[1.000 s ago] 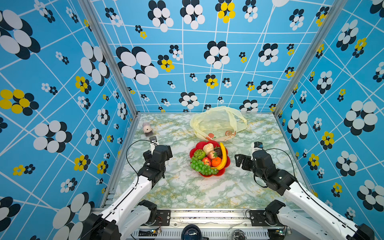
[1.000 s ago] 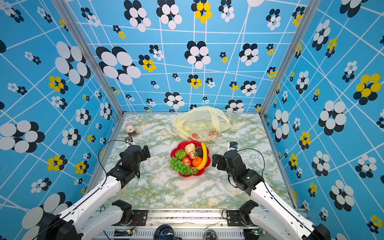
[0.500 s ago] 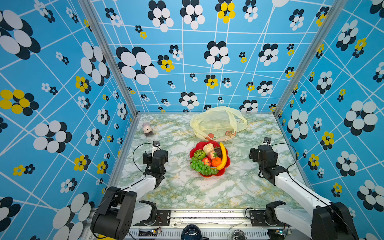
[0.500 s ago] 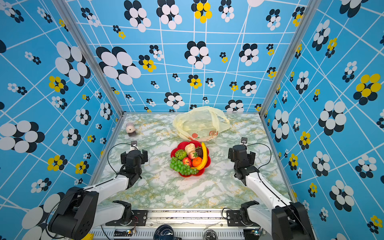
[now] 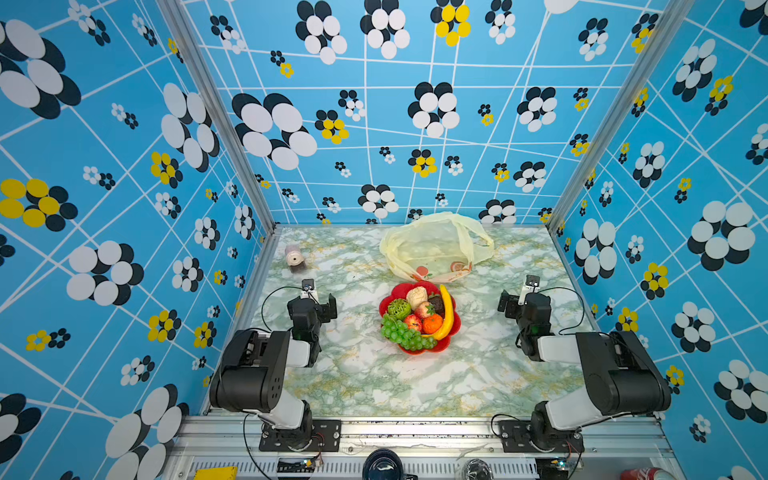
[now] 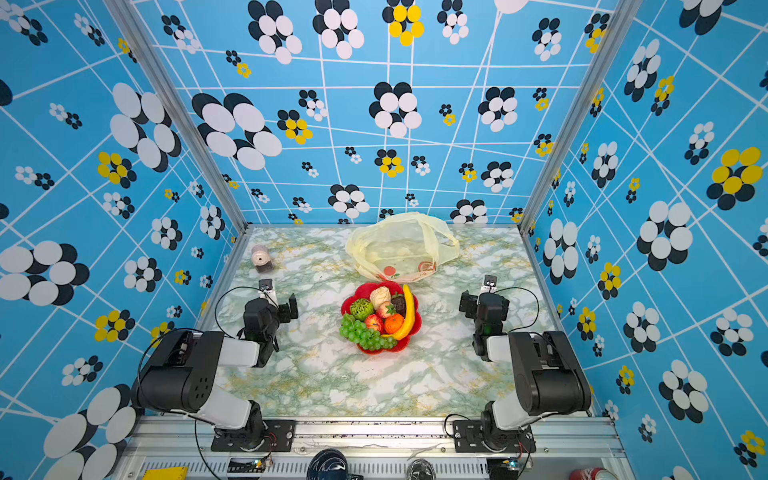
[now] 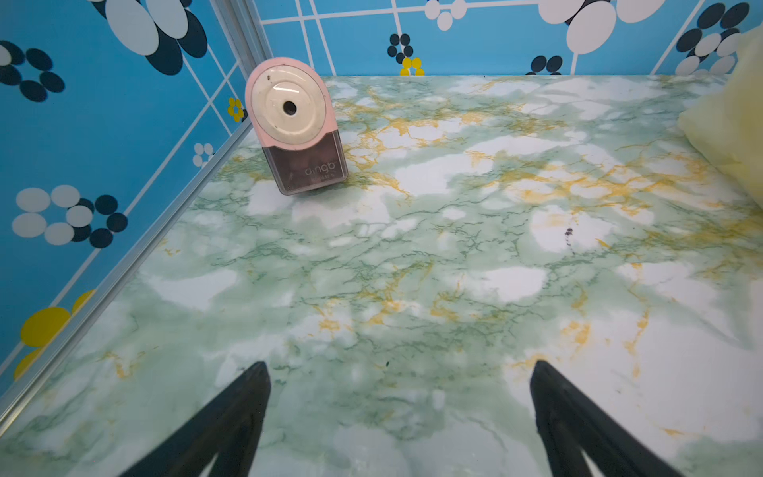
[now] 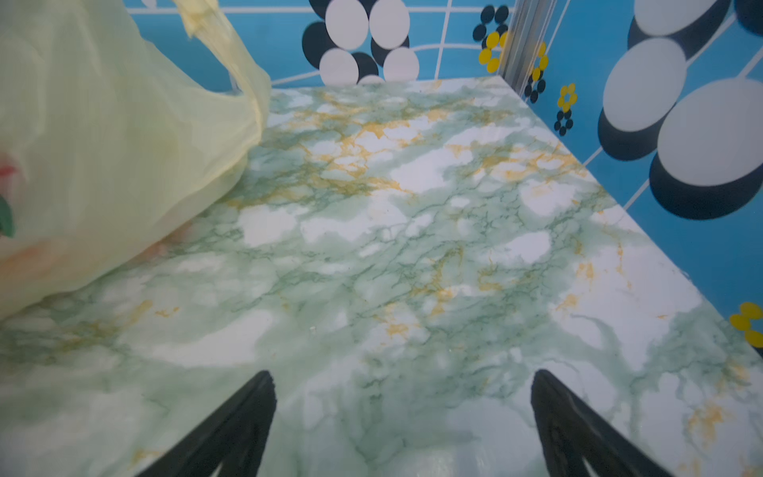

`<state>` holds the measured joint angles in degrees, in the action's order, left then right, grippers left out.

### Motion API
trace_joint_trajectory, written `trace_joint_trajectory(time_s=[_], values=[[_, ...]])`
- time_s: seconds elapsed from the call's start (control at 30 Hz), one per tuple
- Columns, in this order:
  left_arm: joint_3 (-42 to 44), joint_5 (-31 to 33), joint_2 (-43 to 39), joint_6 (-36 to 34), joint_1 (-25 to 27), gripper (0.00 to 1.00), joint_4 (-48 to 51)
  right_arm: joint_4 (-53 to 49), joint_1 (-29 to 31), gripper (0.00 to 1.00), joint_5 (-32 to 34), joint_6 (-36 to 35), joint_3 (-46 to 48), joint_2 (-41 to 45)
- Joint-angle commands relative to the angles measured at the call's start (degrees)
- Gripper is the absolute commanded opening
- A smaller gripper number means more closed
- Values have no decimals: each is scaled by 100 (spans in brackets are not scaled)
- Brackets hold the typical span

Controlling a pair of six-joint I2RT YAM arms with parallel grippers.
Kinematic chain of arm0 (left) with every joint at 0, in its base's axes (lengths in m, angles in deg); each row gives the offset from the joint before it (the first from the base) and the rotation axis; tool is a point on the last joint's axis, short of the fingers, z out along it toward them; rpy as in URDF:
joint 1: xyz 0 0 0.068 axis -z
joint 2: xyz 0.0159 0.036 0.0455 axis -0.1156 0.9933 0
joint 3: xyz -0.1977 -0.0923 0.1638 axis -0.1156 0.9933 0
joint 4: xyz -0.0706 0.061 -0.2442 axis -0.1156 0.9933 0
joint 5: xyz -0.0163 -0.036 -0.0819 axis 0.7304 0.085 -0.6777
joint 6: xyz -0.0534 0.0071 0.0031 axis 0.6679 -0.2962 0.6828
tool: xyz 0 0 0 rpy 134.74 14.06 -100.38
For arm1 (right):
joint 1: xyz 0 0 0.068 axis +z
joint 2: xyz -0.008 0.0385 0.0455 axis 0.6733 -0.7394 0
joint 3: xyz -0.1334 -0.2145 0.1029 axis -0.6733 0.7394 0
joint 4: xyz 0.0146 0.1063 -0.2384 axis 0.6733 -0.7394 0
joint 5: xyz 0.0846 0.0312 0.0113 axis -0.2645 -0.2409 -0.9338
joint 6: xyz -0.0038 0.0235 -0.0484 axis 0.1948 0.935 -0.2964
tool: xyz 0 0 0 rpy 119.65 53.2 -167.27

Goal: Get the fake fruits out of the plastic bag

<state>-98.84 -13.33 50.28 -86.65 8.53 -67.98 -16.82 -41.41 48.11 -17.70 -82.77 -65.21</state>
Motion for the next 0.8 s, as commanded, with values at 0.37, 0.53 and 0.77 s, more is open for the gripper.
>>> trace_joint_trajectory(time_s=[0.37,0.53,0.77], values=[[-236,-153,-11,59,6,99,12,474,-21,99,-546,-123,-111,-51],[-236,-153,-11,59,4,99,12,451,-47,99,-844,-156,-134,-59],[-237,-153,-11,59,4,99,13,415,-111,99,-892,-117,-133,-26]])
